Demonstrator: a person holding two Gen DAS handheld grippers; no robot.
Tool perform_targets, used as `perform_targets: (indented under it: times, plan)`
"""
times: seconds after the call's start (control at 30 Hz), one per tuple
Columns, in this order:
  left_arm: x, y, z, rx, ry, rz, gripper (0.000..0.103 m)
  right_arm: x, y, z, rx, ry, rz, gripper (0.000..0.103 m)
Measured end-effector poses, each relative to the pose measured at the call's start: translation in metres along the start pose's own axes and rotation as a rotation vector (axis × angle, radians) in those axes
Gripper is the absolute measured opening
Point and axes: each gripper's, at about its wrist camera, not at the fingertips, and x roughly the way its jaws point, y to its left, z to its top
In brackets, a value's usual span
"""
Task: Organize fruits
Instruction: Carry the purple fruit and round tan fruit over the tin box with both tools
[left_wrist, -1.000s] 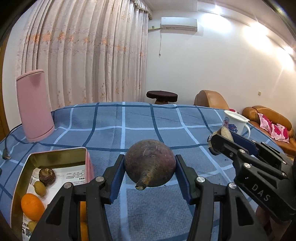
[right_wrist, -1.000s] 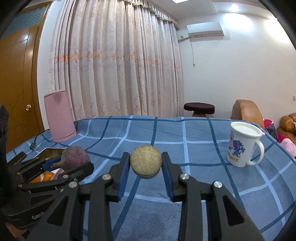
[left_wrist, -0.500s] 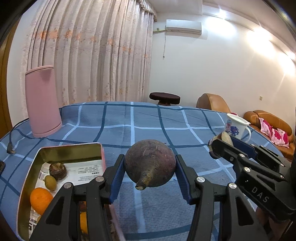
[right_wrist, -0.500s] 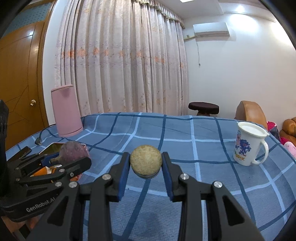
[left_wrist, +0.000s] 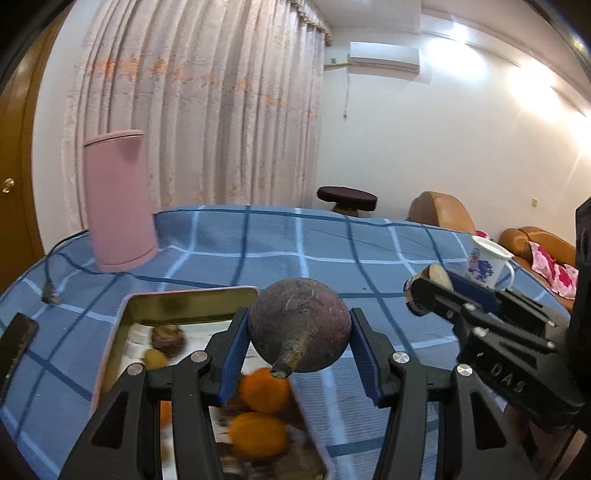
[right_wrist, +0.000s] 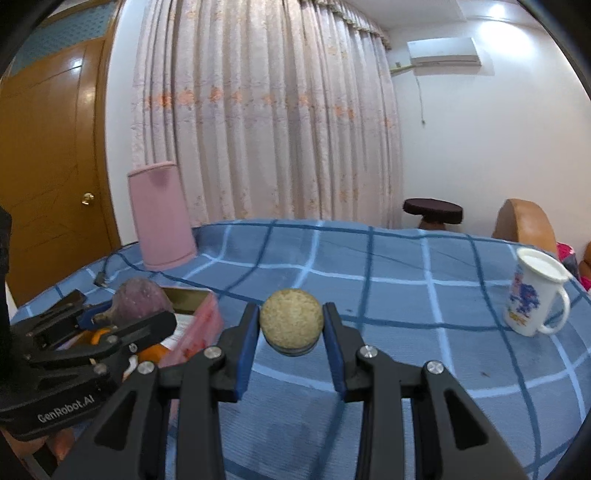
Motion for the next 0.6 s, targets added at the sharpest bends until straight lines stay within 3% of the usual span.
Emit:
perform_targets:
  times: [0.3,0.6]
  plan:
    - [-0.006,0.049,0.007,-0.042,0.026,0.082,0.055,0.023,0.053,0.025,-0.053,0.015,0.118,0.037]
    - [0.000,0.084,0.000,-0.090,0.076,0.106,0.055,0.051,0.088,0.023,-0.082,0.092,0.187,0.037]
